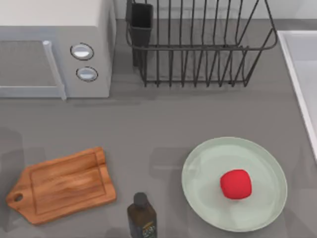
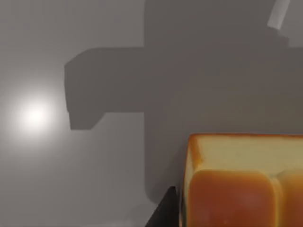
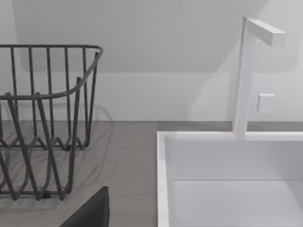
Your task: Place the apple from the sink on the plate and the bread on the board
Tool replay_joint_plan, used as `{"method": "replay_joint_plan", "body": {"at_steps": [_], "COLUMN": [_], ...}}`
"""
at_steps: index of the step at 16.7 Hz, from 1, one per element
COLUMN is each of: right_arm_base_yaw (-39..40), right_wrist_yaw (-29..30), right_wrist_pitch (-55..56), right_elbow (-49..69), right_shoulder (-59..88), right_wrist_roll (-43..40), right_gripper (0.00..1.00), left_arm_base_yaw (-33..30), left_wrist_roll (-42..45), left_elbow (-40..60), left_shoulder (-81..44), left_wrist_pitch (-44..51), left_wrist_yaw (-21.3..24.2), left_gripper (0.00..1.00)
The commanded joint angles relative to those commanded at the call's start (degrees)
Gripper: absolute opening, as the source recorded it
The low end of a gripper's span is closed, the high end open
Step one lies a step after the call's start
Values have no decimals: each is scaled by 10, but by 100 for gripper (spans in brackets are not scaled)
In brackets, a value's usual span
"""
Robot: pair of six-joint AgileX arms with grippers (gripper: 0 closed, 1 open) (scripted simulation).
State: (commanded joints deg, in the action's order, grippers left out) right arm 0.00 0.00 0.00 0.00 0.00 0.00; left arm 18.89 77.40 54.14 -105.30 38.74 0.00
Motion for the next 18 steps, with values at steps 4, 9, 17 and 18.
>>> {"method": "replay_joint_plan", "body": {"at_steps": [4, 9, 17, 18], "right_arm_base_yaw": [0, 0, 0, 0], "right_wrist_yaw": [0, 0, 0, 0], "right_wrist_pitch": [0, 0, 0, 0], "right_elbow": [0, 0, 0, 0], "right_shoulder": [0, 0, 0, 0], "right_wrist_roll": [0, 0, 0, 0], "right_gripper": [100, 100, 100, 100], "left_arm_base_yaw": [0, -2, -3, -3], "left_wrist_roll": [0, -10, -11, -12], "left_elbow": [0, 14, 124, 138], "left_shoulder": [0, 26, 89, 99], "left_wrist_pitch": [0, 36, 232, 247], "left_wrist_yaw": [0, 3, 3, 3], "left_gripper": [0, 0, 0, 0]}}
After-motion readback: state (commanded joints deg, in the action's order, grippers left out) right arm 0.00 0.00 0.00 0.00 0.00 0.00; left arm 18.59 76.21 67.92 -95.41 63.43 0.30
